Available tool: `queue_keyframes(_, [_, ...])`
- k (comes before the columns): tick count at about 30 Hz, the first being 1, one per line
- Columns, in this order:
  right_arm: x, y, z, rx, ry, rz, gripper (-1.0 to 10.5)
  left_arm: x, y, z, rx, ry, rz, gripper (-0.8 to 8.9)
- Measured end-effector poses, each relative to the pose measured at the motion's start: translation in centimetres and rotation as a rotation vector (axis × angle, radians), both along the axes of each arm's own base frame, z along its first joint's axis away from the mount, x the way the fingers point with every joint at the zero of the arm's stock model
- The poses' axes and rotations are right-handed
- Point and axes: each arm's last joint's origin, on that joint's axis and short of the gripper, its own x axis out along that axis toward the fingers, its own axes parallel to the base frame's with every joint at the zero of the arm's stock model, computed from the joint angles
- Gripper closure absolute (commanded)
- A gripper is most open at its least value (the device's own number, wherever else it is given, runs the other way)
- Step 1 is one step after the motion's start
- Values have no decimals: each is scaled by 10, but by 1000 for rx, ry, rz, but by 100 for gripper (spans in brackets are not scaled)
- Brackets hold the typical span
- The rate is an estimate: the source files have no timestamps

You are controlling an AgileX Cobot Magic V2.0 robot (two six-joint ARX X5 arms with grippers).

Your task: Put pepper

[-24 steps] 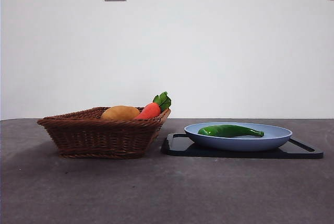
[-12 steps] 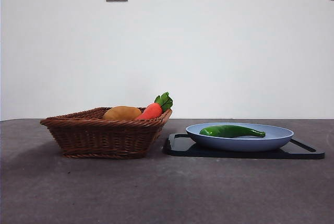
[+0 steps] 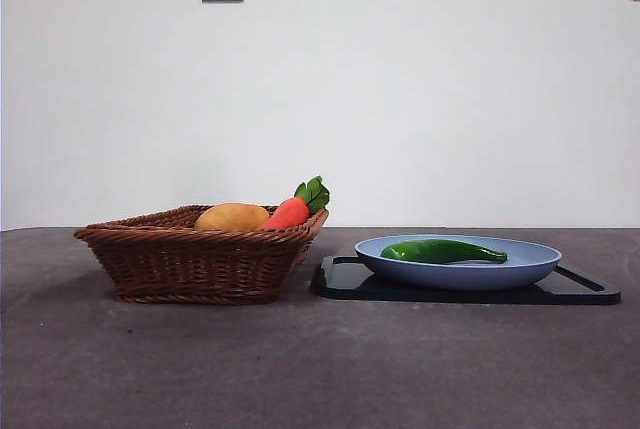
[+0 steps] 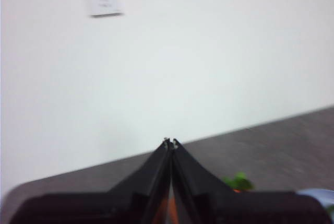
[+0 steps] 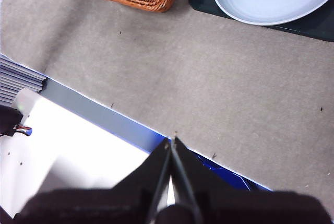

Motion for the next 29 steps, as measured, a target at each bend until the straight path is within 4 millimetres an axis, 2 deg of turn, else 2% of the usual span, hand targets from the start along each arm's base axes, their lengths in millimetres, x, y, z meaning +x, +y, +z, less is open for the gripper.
queue_keyframes(6, [0,0,0,0,0,0,936,-21,11,-71,-4,-7,144,805])
queue_keyframes(12, [0,0,0,0,0,0,936,-28,14,-148,-12,85,184,805])
queue_keyframes(15, [0,0,0,0,1,0,936,-29,14,-175,-28,122,190,805])
queue_keyframes(23, [0,0,0,0,0,0,936,-29,15,-224,-65,183,199,805])
queue_keyframes(29, [0,0,0,0,0,0,936,-30,15,-244,-69,192,215,805])
